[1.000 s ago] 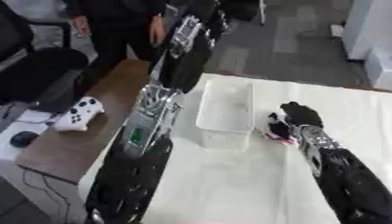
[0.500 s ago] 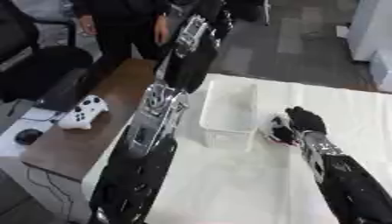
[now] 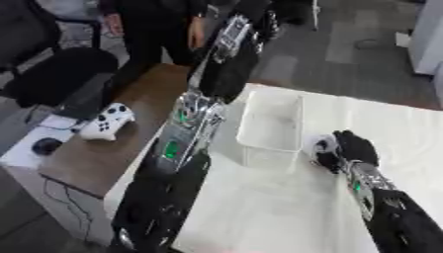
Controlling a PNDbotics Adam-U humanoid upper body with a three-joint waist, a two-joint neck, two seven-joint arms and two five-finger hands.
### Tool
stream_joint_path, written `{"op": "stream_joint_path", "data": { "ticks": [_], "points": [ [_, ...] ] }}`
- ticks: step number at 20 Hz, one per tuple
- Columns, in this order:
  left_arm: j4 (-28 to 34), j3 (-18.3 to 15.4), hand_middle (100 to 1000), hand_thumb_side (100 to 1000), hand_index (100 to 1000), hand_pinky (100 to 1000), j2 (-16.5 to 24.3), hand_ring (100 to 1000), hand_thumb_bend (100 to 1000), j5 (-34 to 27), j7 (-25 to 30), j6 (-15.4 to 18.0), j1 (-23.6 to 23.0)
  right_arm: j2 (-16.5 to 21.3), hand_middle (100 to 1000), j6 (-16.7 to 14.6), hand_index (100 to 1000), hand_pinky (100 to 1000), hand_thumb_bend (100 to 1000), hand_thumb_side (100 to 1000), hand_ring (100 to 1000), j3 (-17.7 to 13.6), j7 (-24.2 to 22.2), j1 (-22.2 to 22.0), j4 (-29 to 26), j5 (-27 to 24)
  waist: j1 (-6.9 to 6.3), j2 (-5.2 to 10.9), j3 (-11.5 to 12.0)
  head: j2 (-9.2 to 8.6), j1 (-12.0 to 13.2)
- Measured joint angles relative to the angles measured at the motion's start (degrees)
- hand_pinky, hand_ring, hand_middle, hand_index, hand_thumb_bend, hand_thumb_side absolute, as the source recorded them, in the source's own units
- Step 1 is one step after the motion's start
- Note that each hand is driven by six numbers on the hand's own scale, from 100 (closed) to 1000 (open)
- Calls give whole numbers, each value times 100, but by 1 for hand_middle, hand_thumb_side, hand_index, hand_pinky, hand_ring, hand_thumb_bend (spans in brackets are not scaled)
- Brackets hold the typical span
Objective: Pick up objects on the table and place them in the box.
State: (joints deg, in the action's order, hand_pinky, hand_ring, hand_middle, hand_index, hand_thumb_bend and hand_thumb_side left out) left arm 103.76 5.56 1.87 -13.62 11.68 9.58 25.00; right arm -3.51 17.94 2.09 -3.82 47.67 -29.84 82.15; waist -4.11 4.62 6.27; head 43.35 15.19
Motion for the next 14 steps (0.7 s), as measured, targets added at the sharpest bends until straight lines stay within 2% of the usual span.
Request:
{"op": "stream_joint_path", "data": {
  "ticks": [2,7,8,9,10,11,12,13,14],
  "points": [
    [4,0,861,833,953,993,-29,807,105,-1,-2,-3,7,-11,925,-2,969,962,251,926,862,-1,-21,-47,7,-36,0,7,17,0,0],
    [34,0,861,833,953,993,-40,807,105,-4,5,-19,19,-56,910,-44,966,866,269,887,847,-4,-51,-99,15,-50,0,24,18,0,-1],
    [34,0,861,831,953,993,-40,807,106,-5,10,-24,19,-59,907,-57,966,846,310,894,844,-3,-43,-100,15,-50,0,24,18,0,-2],
    [34,0,861,833,953,993,-40,807,105,-6,11,-26,19,-64,907,-72,968,827,270,874,841,-3,-32,-102,15,-50,0,24,18,0,-3],
    [34,0,861,833,953,993,-40,807,105,-8,12,-27,19,-80,906,-90,967,837,270,877,842,-1,-17,-111,15,-50,0,24,17,-1,-3],
    [34,0,861,832,953,993,-40,807,104,-9,12,-27,19,-95,908,-108,975,806,287,872,840,-1,2,-125,14,-49,0,25,16,-1,-4],
    [34,0,861,833,953,993,-40,807,105,-11,12,-27,19,-104,909,-124,976,795,345,872,839,1,17,-137,13,-47,0,26,15,-1,-4],
    [34,0,861,833,953,993,-40,807,105,-12,12,-27,19,-106,910,-139,977,775,274,850,838,3,30,-142,12,-45,0,26,15,-1,-5],
    [34,0,861,833,953,993,-40,807,105,-12,12,-27,19,-110,910,-151,977,758,274,845,836,3,39,-145,11,-45,0,26,13,-1,-5]
  ]
}}
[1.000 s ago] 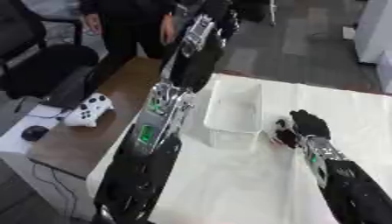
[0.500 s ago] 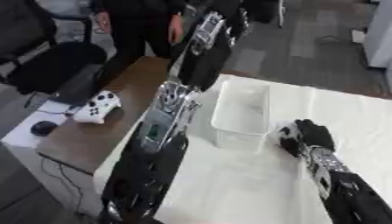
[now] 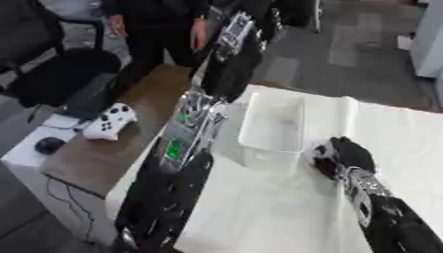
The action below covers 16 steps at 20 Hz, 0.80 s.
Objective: Pick up objects on the table and place them in the box.
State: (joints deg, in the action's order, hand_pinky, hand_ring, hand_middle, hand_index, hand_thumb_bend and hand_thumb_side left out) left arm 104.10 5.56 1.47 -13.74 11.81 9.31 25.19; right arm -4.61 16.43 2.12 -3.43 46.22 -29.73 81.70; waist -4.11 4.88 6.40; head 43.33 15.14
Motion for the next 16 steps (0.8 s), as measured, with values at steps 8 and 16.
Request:
{"op": "stream_joint_path", "data": {
  "ticks": [8,16],
  "points": [
    [0,0,861,832,953,992,-1,807,105,-1,1,-1,0,-149,804,-58,929,100,307,696,540,8,-35,-61,-52,16,-2,2,-8,-5,-6],
    [8,0,860,833,953,992,-5,806,105,-1,2,-3,2,-355,280,4,341,100,328,398,100,120,443,-158,-129,641,-4,-3,10,-6,-52]
  ]
}}
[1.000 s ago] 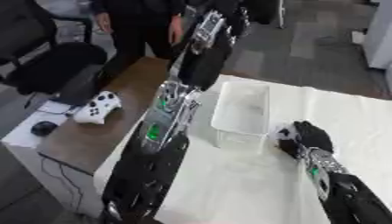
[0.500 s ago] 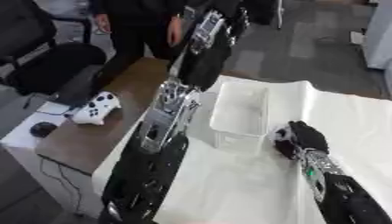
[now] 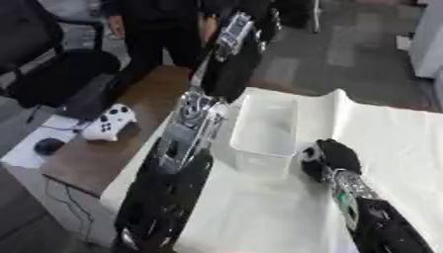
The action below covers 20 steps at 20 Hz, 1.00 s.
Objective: Pick up objects on the table and place them in the box.
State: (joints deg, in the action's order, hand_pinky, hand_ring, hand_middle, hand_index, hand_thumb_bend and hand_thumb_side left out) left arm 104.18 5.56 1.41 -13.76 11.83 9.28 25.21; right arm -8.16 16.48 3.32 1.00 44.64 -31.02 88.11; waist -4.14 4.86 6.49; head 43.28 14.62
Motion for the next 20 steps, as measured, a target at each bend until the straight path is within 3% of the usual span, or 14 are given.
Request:
{"op": "stream_joint_path", "data": {
  "ticks": [1,2,7,11,20],
  "points": [
    [6,0,860,832,953,992,0,806,105,0,1,-1,0,-17,224,31,290,100,321,379,100,15,105,-16,0,135,0,-5,1,0,-2],
    [9,0,860,832,952,991,0,806,105,-1,1,-1,0,-35,100,68,173,100,307,317,100,21,203,-39,0,268,0,-8,1,0,-3],
    [18,0,860,832,952,991,-1,806,105,-8,1,-1,1,-108,100,325,112,100,476,100,100,22,745,-150,-5,953,-1,-15,2,0,-5],
    [18,0,860,833,952,991,-1,806,105,-11,1,-1,1,-150,100,535,110,100,484,100,100,18,994,-199,-20,1195,-2,-24,2,0,-5],
    [18,0,859,832,952,991,-2,806,106,-15,2,-1,1,-168,100,678,111,100,464,100,100,19,962,-200,-151,1188,-2,-24,3,0,-5]
  ]
}}
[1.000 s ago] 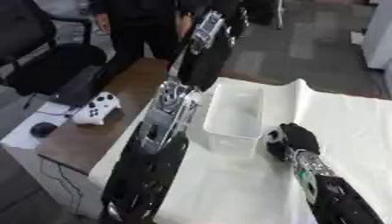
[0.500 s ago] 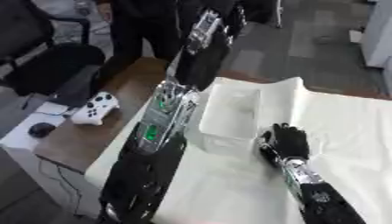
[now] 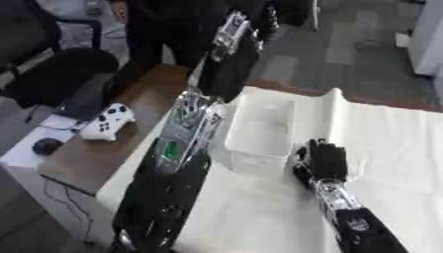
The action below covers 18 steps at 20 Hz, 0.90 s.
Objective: Pick up objects on the table and place them in the box.
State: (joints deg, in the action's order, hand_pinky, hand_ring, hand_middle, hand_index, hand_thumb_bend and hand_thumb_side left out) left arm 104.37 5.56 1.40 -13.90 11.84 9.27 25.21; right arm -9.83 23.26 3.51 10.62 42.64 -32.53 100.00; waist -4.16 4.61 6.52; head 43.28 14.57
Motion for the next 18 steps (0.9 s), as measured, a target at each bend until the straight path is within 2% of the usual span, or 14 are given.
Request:
{"op": "stream_joint_path", "data": {
  "ticks": [3,4,5,10,11,12,18],
  "points": [
    [0,0,859,832,952,991,-15,806,106,0,0,0,0,30,100,23,110,100,462,100,100,1,23,3,-122,-119,2,-2,15,0,1],
    [0,0,859,832,952,991,-18,806,106,-1,0,0,0,46,100,32,109,100,403,100,100,1,31,8,-165,-169,5,-2,15,0,2],
    [0,0,859,832,952,991,-18,806,106,-1,-1,-1,0,74,100,44,108,100,458,100,100,1,44,16,-216,-232,7,-2,15,1,5],
    [0,0,859,832,952,991,-19,806,106,-1,0,-1,0,334,100,132,105,100,446,100,100,-39,130,116,-511,-702,8,-3,12,6,67],
    [0,0,859,832,953,991,-19,806,106,-1,0,-1,0,384,100,159,104,100,255,100,100,-58,157,129,-571,-820,8,-3,10,7,86],
    [0,0,859,832,953,991,-19,806,105,-1,0,-1,0,426,100,193,104,100,442,100,100,-92,190,151,-650,-965,8,-3,3,8,114],
    [-1,0,858,832,953,991,-19,806,105,-1,0,-1,0,667,100,359,102,100,439,100,100,-145,358,377,-945,-1478,10,-3,-4,51,166]
  ]
}}
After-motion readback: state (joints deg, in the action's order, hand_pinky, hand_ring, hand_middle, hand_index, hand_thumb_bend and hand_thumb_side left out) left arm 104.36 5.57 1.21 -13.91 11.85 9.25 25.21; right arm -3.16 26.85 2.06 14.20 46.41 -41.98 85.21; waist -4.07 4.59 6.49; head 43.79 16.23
